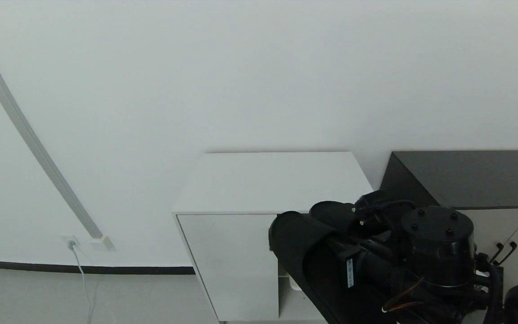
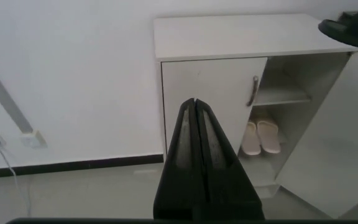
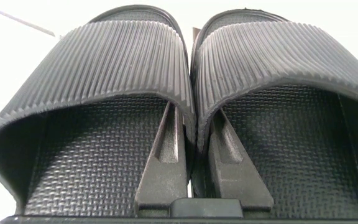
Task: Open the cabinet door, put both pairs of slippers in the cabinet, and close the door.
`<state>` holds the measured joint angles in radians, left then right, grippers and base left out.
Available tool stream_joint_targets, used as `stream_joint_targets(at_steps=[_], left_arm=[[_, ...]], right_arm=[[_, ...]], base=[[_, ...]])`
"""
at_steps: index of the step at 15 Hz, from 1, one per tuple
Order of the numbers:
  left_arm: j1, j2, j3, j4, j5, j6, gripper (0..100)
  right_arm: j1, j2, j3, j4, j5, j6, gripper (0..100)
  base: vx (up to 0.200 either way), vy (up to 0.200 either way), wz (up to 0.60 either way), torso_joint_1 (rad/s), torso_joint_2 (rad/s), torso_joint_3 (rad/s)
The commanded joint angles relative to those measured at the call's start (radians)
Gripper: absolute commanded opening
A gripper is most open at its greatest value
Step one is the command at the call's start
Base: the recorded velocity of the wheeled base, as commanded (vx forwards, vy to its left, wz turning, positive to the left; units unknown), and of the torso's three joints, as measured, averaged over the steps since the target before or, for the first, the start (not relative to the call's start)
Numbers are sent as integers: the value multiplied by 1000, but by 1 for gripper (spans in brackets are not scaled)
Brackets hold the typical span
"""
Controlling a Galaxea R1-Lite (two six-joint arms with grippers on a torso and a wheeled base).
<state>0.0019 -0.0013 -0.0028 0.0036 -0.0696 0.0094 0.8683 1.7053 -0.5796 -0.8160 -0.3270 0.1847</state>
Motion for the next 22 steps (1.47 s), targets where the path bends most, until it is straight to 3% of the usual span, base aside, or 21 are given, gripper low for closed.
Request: stream_joint_targets(at_steps=[1,22], left_arm=[[0,1,0,-1,1,0,0],[0,1,0,-1,1,-2,0]], right_arm=[[0,2,0,-2,0,1,0],[-28,2,56,-100,13,-11,0]], base=[[0,-200,0,-2,2,-7],[0,0,0,0,0,0]])
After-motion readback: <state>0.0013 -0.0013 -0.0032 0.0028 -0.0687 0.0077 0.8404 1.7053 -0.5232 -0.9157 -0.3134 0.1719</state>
